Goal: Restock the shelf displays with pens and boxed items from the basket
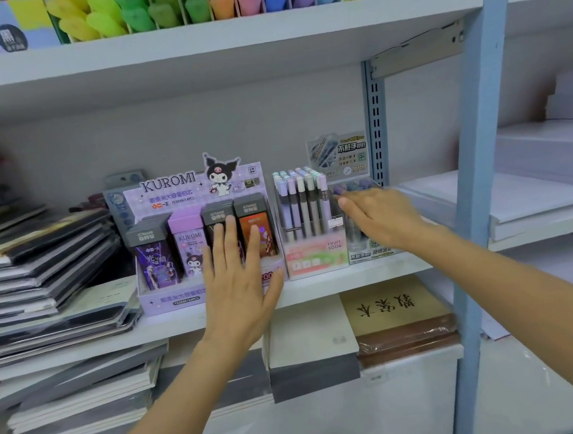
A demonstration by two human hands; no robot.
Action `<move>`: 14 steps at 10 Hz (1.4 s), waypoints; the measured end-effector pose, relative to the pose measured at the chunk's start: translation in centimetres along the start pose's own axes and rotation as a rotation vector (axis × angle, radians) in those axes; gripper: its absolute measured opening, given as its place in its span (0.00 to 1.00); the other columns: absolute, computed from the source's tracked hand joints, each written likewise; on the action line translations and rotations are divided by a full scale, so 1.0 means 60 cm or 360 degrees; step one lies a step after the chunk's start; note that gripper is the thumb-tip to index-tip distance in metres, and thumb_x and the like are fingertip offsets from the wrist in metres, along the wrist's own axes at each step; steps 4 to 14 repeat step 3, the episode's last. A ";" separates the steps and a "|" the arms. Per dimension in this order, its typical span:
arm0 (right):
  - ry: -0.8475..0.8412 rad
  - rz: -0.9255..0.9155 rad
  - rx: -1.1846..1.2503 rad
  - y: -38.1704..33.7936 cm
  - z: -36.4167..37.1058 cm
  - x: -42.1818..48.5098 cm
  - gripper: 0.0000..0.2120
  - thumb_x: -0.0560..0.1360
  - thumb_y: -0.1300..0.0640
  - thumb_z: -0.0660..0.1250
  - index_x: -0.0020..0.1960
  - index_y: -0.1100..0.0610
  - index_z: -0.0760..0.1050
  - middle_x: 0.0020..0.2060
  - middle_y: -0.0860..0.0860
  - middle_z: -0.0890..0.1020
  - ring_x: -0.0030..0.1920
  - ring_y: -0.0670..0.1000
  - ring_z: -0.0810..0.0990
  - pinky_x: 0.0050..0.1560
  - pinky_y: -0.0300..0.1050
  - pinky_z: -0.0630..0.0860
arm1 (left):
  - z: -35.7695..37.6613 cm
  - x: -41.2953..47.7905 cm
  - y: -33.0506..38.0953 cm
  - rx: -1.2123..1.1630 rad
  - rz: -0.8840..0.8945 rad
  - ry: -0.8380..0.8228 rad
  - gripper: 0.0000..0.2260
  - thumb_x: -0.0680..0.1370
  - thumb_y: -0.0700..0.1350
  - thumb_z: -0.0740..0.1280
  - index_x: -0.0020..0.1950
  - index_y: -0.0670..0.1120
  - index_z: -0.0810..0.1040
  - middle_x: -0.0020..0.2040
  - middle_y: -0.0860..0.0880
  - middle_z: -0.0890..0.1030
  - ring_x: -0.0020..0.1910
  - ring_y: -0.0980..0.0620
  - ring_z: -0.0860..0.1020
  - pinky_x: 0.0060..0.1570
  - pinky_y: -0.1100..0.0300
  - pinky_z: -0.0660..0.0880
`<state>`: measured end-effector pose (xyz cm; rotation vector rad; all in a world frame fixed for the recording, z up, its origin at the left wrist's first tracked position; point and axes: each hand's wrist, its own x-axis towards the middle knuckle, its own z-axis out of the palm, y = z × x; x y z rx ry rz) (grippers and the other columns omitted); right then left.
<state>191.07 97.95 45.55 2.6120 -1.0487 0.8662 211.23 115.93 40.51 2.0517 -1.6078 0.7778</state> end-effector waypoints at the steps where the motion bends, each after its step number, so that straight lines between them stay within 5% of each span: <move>1: -0.0144 0.0049 0.0089 -0.011 -0.017 0.001 0.26 0.83 0.45 0.43 0.67 0.56 0.73 0.64 0.55 0.78 0.64 0.56 0.76 0.66 0.52 0.69 | -0.002 -0.003 -0.002 -0.0039 0.0034 -0.0039 0.30 0.81 0.62 0.46 0.79 0.51 0.42 0.79 0.44 0.36 0.77 0.47 0.34 0.76 0.48 0.39; 2: 0.0064 0.0044 0.0486 -0.018 -0.062 -0.012 0.21 0.84 0.48 0.49 0.72 0.54 0.68 0.69 0.53 0.73 0.70 0.53 0.70 0.71 0.54 0.65 | -0.020 -0.022 -0.012 -0.0203 0.0077 0.0071 0.30 0.81 0.62 0.48 0.79 0.51 0.46 0.80 0.46 0.40 0.78 0.49 0.37 0.76 0.51 0.38; 3: 0.0739 -0.0120 0.1208 -0.035 -0.146 -0.045 0.17 0.82 0.51 0.56 0.68 0.54 0.73 0.62 0.49 0.78 0.63 0.45 0.76 0.63 0.41 0.72 | -0.036 -0.106 -0.042 -0.0447 0.0116 0.0227 0.28 0.80 0.60 0.53 0.78 0.48 0.61 0.80 0.46 0.55 0.79 0.45 0.51 0.76 0.47 0.50; 14: 0.0739 -0.0120 0.1208 -0.035 -0.146 -0.045 0.17 0.82 0.51 0.56 0.68 0.54 0.73 0.62 0.49 0.78 0.63 0.45 0.76 0.63 0.41 0.72 | -0.036 -0.106 -0.042 -0.0447 0.0116 0.0227 0.28 0.80 0.60 0.53 0.78 0.48 0.61 0.80 0.46 0.55 0.79 0.45 0.51 0.76 0.47 0.50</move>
